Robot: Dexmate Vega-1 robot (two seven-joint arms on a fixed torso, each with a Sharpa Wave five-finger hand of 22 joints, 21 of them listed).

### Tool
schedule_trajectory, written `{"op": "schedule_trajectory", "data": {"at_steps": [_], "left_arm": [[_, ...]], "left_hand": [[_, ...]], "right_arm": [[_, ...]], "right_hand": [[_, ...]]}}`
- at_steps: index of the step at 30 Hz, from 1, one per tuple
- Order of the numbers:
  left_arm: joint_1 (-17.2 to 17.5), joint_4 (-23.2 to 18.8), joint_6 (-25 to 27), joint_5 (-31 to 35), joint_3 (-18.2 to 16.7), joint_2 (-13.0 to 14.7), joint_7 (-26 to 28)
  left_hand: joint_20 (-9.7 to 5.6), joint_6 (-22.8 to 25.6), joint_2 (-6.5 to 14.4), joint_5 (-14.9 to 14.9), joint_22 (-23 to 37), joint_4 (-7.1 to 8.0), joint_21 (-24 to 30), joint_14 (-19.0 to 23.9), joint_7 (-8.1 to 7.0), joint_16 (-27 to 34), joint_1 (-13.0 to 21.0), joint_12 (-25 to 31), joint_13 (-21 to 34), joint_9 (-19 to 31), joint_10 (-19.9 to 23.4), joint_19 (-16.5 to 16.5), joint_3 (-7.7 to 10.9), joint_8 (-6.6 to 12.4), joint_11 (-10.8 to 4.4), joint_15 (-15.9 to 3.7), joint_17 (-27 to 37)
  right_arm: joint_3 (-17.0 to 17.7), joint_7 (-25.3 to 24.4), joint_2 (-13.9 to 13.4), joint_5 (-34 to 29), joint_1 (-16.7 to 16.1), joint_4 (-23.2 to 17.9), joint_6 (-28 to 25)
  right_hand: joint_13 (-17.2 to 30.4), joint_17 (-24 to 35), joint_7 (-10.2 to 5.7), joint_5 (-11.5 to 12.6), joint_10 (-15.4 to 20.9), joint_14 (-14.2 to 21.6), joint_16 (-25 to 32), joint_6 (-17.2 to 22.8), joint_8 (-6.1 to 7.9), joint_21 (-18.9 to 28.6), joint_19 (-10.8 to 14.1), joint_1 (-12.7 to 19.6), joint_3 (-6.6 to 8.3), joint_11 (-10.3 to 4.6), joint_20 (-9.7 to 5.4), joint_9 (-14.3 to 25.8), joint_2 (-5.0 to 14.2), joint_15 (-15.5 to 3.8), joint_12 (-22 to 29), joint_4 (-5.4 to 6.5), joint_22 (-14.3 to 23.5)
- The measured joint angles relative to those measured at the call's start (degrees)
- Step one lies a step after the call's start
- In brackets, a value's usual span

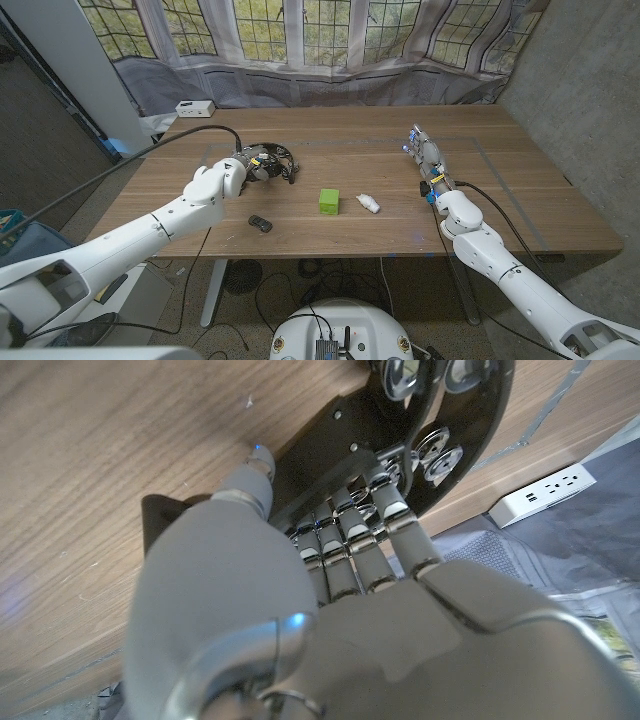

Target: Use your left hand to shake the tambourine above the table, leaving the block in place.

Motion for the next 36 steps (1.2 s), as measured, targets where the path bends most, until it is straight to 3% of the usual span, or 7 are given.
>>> {"op": "schedule_trajectory", "data": {"at_steps": [10, 14, 28, 36], "left_arm": [[0.52, 1.17, 1.19, 0.25, 0.33, -1.02, 2.7], [0.68, 1.58, 1.41, 0.25, 0.43, -1.42, 3.79], [0.28, 3.36, 1.28, -0.88, 1.42, -2.66, 5.61], [0.01, 4.44, 0.75, -2.45, 1.55, -3.6, 6.82]], "left_hand": [[-0.08, 2.35, 0.76, 0.0, 0.0, -0.32, 0.0, 1.91, 0.3, 0.0, 1.38, 0.55, 0.0, 0.0, 2.46, 0.7, 0.81, 0.4, -0.41, -0.38, 0.0], [-0.61, 3.7, 1.05, 0.0, -0.11, -0.86, 0.45, 2.99, 0.42, -0.3, 3.49, 0.76, 0.0, -0.01, 3.48, 2.03, 1.56, 0.58, -0.61, -0.49, 0.01], [-0.74, 4.2, 1.81, 0.0, -0.15, -0.8, 0.45, 3.59, 0.92, -0.92, 5.33, 0.76, -0.01, 0.25, 4.2, 2.17, 2.92, 0.58, 0.1, -0.52, 0.01], [-2.43, 10.27, 3.31, -0.01, -0.57, -0.95, 1.49, 9.47, 1.82, -0.59, 9.57, 1.38, 0.16, 0.29, 9.55, 7.63, 6.05, 1.08, 0.98, -1.25, -0.08]], "right_arm": [[0.02, 0.0, -0.01, 0.23, -0.27, 0.05, 0.02], [0.02, 0.02, 0.03, 0.33, -0.32, 0.17, 0.04], [0.06, 0.23, -0.05, 0.5, -0.46, 0.26, 0.05], [0.08, 0.42, -0.21, 0.62, -0.47, 0.2, -0.11]], "right_hand": [[0.0, 0.0, 0.0, 0.0, 0.0, 0.32, 0.0, 0.0, 0.0, 0.0, 0.0, 0.0, 0.0, 0.0, 0.0, 0.0, 0.0, 0.32, 0.0, 0.0, 0.0], [0.0, 0.0, 0.0, 0.0, 0.0, 0.32, 0.0, 0.0, 0.0, 0.0, 0.0, 0.0, 0.0, 0.0, 0.0, 0.0, 0.0, 0.32, 0.0, 0.0, 0.0], [0.0, -0.01, 0.0, 0.0, 0.0, 0.31, 0.0, 0.0, 0.0, 0.0, -0.32, 0.0, 0.0, 0.0, 0.31, 0.0, 0.0, 0.31, 0.0, 0.0, 0.0], [0.0, -0.01, 0.01, 0.0, 0.0, 0.31, 0.0, 0.0, 0.0, 0.0, -0.29, 0.0, 0.0, 0.0, 0.33, 0.0, 0.0, 0.31, 0.0, 0.0, 0.0]]}}
